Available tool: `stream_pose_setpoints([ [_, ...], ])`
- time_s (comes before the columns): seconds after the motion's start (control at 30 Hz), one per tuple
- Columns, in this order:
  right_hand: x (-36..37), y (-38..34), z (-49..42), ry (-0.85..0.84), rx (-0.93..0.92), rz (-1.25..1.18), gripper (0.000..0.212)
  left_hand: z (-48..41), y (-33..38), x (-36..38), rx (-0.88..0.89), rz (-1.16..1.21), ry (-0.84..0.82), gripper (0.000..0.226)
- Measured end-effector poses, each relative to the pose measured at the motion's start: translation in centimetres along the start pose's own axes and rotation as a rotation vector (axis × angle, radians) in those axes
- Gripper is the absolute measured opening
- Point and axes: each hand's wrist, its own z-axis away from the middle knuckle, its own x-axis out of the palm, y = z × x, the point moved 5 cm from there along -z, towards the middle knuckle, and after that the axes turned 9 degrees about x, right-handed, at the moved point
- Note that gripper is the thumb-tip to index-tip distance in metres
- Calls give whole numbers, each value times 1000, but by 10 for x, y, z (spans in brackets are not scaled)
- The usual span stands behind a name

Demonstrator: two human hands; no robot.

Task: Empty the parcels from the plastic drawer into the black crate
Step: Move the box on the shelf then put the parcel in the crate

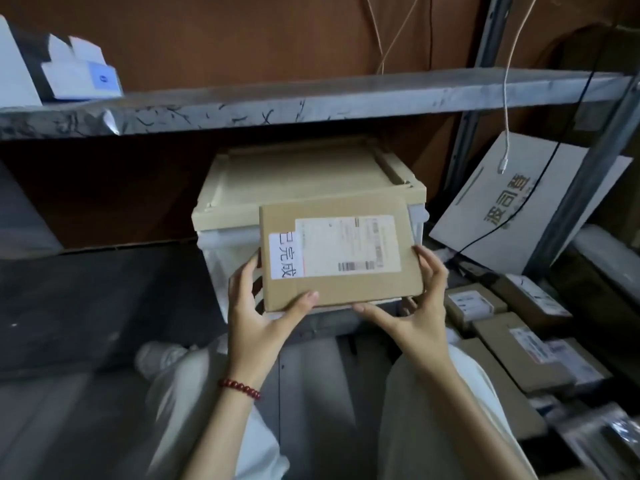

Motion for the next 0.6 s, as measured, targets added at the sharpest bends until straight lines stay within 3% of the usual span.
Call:
stream_pose_setpoints([
  [0.13, -6, 9, -2, -67, 52, 34, 114, 6, -8, -5, -16, 0, -27, 86],
  [0.27, -3, 20, -2, -106, 170, 88, 86, 13, -22, -9, -154, -21, -35, 71],
  [0.37, 2, 32, 1, -143, 237, 180, 82, 21, -33, -16, -246, -104, -19, 65],
  [0.47, 9, 41, 5, -252, 326, 182, 77, 30, -42, -25, -325, -180, -5, 75],
  [0.6, 13, 45, 9, -312, 313, 277, 74, 35, -46, -34, -370, -173, 29, 93],
])
